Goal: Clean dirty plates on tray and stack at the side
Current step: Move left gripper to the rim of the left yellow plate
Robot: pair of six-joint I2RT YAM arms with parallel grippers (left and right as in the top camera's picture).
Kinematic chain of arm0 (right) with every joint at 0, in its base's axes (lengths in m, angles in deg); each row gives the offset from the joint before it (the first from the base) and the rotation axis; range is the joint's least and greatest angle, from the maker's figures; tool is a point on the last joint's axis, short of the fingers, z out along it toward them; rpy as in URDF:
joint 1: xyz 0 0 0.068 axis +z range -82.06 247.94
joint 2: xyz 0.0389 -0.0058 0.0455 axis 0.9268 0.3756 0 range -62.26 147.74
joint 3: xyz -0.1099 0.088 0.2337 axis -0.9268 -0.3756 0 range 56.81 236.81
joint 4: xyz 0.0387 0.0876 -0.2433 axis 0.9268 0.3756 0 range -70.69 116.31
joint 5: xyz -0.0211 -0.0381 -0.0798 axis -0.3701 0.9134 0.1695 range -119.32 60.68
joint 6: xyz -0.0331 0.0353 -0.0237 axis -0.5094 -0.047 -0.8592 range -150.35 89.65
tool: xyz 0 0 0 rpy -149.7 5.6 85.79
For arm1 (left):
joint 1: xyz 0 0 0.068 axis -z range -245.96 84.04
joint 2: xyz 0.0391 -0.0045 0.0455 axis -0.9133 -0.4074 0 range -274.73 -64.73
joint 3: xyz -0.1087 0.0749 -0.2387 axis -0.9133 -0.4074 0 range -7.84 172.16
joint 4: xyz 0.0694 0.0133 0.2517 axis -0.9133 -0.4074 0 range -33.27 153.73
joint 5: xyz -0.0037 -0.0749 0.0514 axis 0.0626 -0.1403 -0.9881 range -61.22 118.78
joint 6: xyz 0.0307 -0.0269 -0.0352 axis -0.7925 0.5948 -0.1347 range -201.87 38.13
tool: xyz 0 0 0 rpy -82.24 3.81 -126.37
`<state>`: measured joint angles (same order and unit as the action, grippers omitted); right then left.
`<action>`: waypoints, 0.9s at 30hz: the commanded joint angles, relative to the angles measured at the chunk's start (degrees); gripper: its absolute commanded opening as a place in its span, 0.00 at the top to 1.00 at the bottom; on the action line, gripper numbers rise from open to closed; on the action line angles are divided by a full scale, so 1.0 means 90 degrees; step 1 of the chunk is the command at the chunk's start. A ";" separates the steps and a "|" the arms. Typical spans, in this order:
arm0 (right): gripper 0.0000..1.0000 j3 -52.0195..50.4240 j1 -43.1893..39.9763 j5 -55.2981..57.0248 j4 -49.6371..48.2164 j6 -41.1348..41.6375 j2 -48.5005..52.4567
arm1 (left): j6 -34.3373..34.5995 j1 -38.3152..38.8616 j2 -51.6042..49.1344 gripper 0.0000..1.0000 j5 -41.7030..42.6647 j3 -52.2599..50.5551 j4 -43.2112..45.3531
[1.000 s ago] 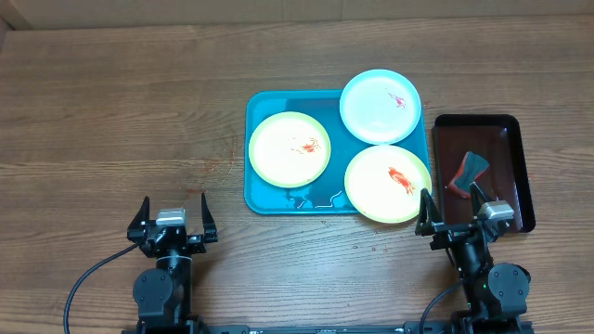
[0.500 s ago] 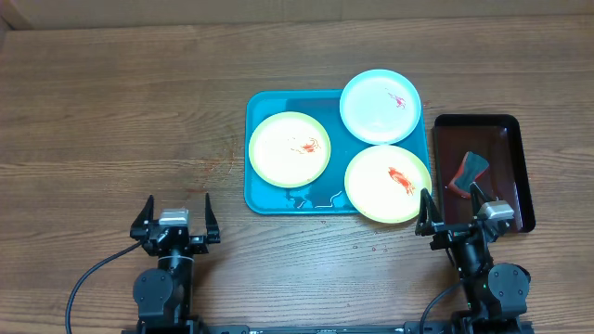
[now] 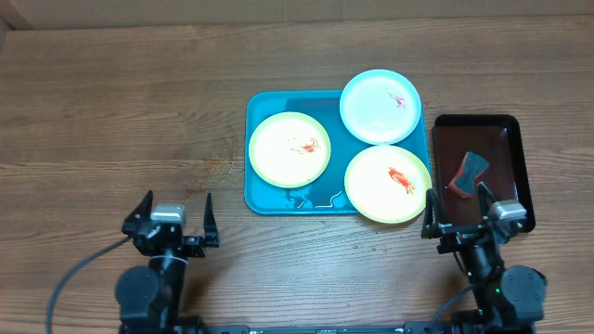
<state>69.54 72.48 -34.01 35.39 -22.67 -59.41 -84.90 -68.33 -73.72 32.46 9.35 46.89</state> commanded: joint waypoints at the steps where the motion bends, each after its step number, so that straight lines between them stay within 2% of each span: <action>1: 0.00 0.0850 -0.0007 -0.0046 0.0340 -0.0002 0.0452 | 0.0488 -0.0027 -0.0933 0.00 0.0231 0.1069 -0.0350; 6: 0.00 0.2140 -0.0007 0.0036 0.1100 -0.0002 0.1479 | 0.0488 -0.0027 -0.2421 0.00 0.0772 0.2613 -0.1273; 13: 0.00 0.4444 -0.0007 0.0075 0.2601 -0.0005 0.3721 | 0.0491 -0.0024 -0.4991 0.00 0.0947 0.5423 -0.3524; 16: 0.00 0.5246 -0.0015 0.0138 0.3179 -0.0005 0.4624 | 0.0491 -0.0024 -0.5838 0.00 0.1129 0.6227 -0.4170; 23: 0.00 0.6975 -0.0019 0.0185 0.4680 -0.0044 0.6623 | 0.0510 -0.0024 -0.7060 0.00 0.1991 0.6562 -0.4471; 27: 0.00 0.7249 -0.0017 0.0131 0.4962 -0.0049 0.7320 | 0.0529 -0.0024 -0.7684 0.00 0.2620 0.6562 -0.4595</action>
<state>131.92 72.48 -32.99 79.08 -22.80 2.49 -81.14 -68.33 -139.16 48.57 67.29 5.50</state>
